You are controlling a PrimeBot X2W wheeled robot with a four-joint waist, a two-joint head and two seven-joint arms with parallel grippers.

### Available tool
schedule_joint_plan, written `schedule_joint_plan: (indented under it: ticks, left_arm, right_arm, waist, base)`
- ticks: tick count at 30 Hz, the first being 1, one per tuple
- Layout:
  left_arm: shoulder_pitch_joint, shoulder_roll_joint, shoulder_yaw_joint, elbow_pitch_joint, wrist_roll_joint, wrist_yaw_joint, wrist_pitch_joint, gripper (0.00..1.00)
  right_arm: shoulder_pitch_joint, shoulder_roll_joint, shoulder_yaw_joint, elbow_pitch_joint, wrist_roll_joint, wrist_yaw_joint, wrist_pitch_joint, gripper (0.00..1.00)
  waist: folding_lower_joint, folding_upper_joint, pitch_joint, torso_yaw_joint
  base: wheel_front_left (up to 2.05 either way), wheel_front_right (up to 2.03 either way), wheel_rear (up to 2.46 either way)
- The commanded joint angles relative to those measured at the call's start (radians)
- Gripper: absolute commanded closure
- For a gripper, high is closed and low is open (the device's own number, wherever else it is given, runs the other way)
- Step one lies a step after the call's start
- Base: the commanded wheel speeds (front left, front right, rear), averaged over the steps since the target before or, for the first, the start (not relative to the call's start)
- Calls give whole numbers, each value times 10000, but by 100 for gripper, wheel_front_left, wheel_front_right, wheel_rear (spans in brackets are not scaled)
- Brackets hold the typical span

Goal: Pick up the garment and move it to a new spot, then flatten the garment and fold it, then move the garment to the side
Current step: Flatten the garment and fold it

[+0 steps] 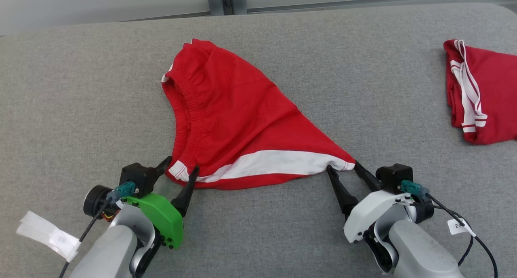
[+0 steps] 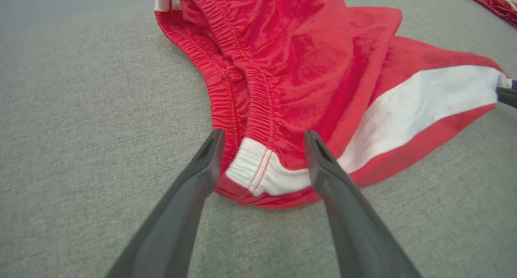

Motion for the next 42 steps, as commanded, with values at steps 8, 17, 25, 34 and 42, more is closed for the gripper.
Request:
schedule_joint_plan:
  ticks: [8,17,25,34,42]
  left_arm:
    - [-133,965,-732,-493,-1098,8,571,0]
    - [-425,1381,-1397,-335,-1657,8,649,0]
    - [-674,1621,-2130,-168,-2126,8,735,100]
    - [-238,2021,-1757,-2019,-3813,8,-180,100]
    - [-1119,3417,-185,-7644,-4633,890,475,100]
  right_arm:
    - [-96,-105,271,219,199,-15,-54,0]
    - [-202,-138,523,292,363,-15,-70,0]
    - [-325,-134,895,263,665,-8,-70,100]
    - [269,-1233,1420,-2515,2262,-8,281,100]
    - [905,-4893,-993,-9605,5002,-8,2758,100]
  waist:
    - [0,0,-21,-94]
    - [0,0,-11,-175]
    - [0,0,-35,-283]
    - [0,0,-434,-567]
    - [0,0,333,-946]
  base:
    - [0,0,0]
    - [0,0,0]
    - [0,0,0]
    - [0,0,0]
    - [0,0,0]
